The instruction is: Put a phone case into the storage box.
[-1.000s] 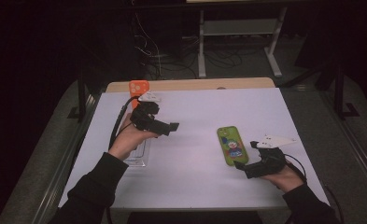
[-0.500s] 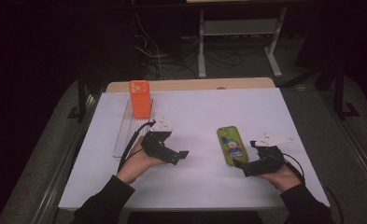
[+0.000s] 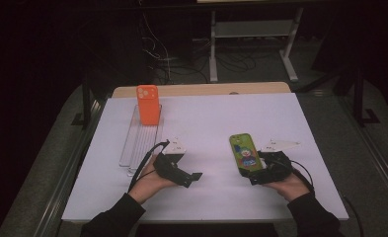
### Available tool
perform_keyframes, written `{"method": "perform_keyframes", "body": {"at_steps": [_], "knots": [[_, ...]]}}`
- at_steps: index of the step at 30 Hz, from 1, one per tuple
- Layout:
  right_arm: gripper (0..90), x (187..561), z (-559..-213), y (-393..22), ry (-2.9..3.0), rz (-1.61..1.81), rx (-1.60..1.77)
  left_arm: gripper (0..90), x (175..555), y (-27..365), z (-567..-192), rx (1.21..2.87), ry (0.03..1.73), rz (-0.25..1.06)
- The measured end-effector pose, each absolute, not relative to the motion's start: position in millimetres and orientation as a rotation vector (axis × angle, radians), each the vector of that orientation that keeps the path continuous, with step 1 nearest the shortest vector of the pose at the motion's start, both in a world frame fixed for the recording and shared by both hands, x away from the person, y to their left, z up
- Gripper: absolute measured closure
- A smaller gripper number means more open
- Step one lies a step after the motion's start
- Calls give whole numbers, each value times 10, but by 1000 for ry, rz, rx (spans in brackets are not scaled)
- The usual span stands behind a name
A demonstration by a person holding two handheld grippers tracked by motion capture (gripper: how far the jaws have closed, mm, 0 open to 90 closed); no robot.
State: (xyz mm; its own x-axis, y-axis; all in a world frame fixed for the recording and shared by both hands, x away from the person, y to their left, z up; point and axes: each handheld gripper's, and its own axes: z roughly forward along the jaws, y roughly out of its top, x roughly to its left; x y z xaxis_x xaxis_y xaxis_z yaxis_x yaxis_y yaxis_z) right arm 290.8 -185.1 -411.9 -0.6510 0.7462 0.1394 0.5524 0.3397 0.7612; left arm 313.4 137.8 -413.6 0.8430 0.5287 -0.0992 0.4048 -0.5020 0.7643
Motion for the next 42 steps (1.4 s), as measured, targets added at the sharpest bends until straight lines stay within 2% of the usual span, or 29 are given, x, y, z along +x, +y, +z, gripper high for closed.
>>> {"method": "perform_keyframes", "body": {"at_steps": [3,6,15,20,30,42], "knots": [[152,2933,-4124,-1775,2385,1220,1180,0,3150,1380,-4156,2177,674,179],[260,2967,-4144,-1684,2408,1223,1182,0,3159,1376,-4170,2182,670,177],[708,3034,-4228,-1454,2453,1136,1171,0,3158,1365,-4188,2185,673,163],[877,3031,-4296,-1419,2486,1062,1179,0,3156,1363,-4191,2182,675,158],[883,3043,-4359,-1419,2528,965,1175,0,3150,1353,-4199,2199,657,151],[883,3084,-4369,-1669,2471,907,1224,0,3148,1353,-4196,2196,654,148]]}}
